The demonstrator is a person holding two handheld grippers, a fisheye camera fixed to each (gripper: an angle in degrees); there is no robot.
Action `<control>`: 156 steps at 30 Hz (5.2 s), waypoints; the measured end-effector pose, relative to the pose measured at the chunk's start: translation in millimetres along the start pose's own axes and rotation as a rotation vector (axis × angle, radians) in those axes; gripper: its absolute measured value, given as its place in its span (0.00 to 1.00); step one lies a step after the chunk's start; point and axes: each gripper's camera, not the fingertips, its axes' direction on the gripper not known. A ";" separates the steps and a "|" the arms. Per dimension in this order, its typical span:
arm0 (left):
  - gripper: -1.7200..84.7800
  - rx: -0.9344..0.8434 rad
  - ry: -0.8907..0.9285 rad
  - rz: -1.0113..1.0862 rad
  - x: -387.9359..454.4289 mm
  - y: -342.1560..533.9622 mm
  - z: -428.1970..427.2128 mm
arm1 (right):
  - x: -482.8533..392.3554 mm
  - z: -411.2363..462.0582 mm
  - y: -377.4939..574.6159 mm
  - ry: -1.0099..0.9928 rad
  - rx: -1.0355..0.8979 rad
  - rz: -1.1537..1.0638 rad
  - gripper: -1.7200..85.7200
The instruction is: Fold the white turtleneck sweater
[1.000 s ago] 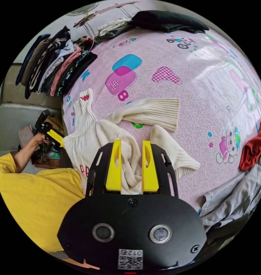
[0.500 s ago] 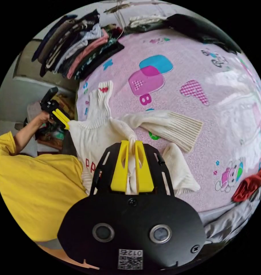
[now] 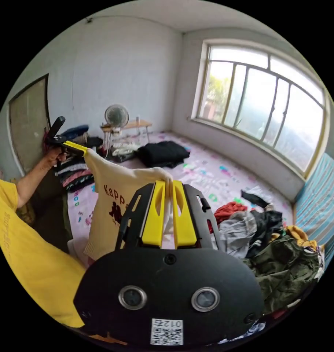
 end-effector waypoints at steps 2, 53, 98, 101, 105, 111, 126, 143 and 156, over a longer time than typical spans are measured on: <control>0.03 0.208 -0.173 0.077 67.3 -14.3 -95.3 | -14.9 -67.8 4.5 0.069 0.165 0.004 0.05; 0.03 -0.826 0.381 -0.177 139.8 264.3 430.6 | 111.1 210.3 361.8 -0.251 -0.869 0.691 0.10; 0.08 -0.776 0.439 -0.749 102.5 630.5 340.4 | 166.4 295.6 464.5 -0.258 -0.915 0.983 0.11; 0.06 -0.836 0.395 -0.740 103.2 642.1 340.4 | 169.4 301.6 473.2 -0.286 -0.913 1.003 0.09; 0.04 -0.848 0.427 -0.737 105.0 652.6 331.9 | 165.5 301.5 474.6 -0.312 -0.909 0.957 0.06; 0.03 -0.841 0.529 -0.777 118.5 677.1 301.9 | 174.4 277.6 485.5 -0.365 -0.908 0.956 0.05; 0.07 -0.689 0.078 -0.573 90.4 609.4 264.5 | 139.8 297.2 485.2 -0.303 -1.131 0.727 0.10; 0.03 -1.032 -0.353 -0.210 93.7 568.3 343.7 | 82.4 353.9 443.9 -0.273 -1.273 0.489 0.04; 0.03 -0.514 -0.114 -0.864 14.1 597.6 253.6 | 77.6 347.9 434.8 -0.267 -1.200 0.647 0.06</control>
